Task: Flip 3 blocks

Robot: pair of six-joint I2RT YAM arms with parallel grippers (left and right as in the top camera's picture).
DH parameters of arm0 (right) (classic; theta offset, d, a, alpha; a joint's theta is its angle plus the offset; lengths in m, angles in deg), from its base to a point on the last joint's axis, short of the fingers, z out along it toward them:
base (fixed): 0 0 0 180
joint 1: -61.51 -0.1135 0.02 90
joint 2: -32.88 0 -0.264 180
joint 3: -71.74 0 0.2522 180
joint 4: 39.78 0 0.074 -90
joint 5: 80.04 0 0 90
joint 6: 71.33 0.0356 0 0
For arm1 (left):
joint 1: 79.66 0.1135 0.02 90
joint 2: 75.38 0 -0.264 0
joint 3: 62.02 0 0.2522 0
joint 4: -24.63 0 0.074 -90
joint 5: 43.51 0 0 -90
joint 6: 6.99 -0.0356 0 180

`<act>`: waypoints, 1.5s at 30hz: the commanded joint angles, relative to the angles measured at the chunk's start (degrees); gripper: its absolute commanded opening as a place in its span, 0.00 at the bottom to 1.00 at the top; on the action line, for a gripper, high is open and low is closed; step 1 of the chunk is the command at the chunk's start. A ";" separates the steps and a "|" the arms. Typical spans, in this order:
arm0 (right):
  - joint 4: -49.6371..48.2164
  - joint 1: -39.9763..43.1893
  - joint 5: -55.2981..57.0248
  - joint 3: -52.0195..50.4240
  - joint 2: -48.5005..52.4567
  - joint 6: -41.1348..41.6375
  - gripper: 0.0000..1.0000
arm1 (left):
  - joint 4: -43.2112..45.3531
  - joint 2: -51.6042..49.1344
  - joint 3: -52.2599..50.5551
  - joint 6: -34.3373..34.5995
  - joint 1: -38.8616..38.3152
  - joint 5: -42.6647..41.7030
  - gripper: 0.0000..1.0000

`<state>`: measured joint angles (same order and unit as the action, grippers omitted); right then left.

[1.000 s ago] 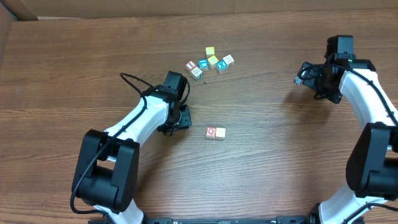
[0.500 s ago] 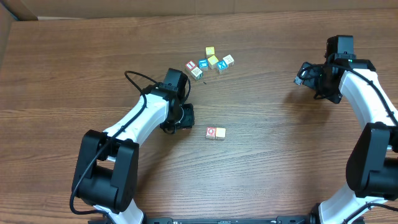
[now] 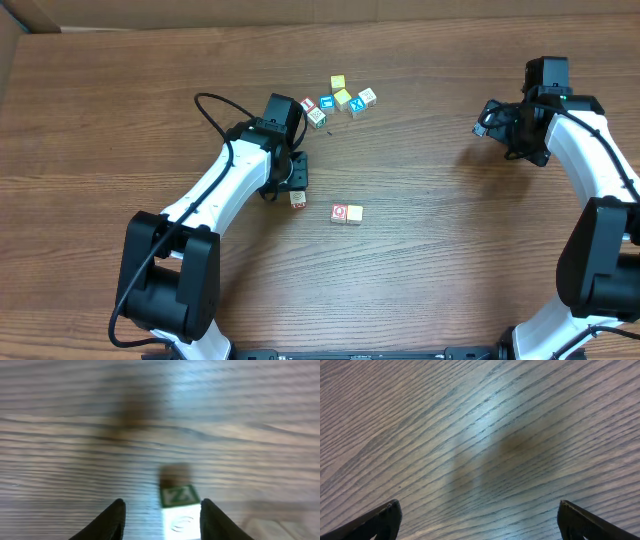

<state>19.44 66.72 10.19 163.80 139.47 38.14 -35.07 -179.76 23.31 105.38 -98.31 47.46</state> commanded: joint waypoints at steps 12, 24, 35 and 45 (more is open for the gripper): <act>-0.31 0.02 0.15 0.52 -0.07 -0.22 1.00 | 5.84 0.07 -2.73 5.60 -0.11 6.93 0.36; -0.31 0.02 0.13 0.52 -0.07 -0.22 1.00 | 5.86 -0.57 -2.86 6.40 -0.11 6.93 0.36; -0.31 0.02 0.15 0.52 -0.07 -0.24 1.00 | 5.90 -5.07 -2.86 6.40 -0.11 6.88 0.35; -0.31 0.02 0.15 0.52 -0.07 -0.22 1.00 | 5.49 -6.14 -2.86 6.38 -0.26 3.63 0.30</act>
<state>19.44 66.72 10.19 163.80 139.47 38.11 -29.58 -184.61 20.82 110.56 -98.31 52.82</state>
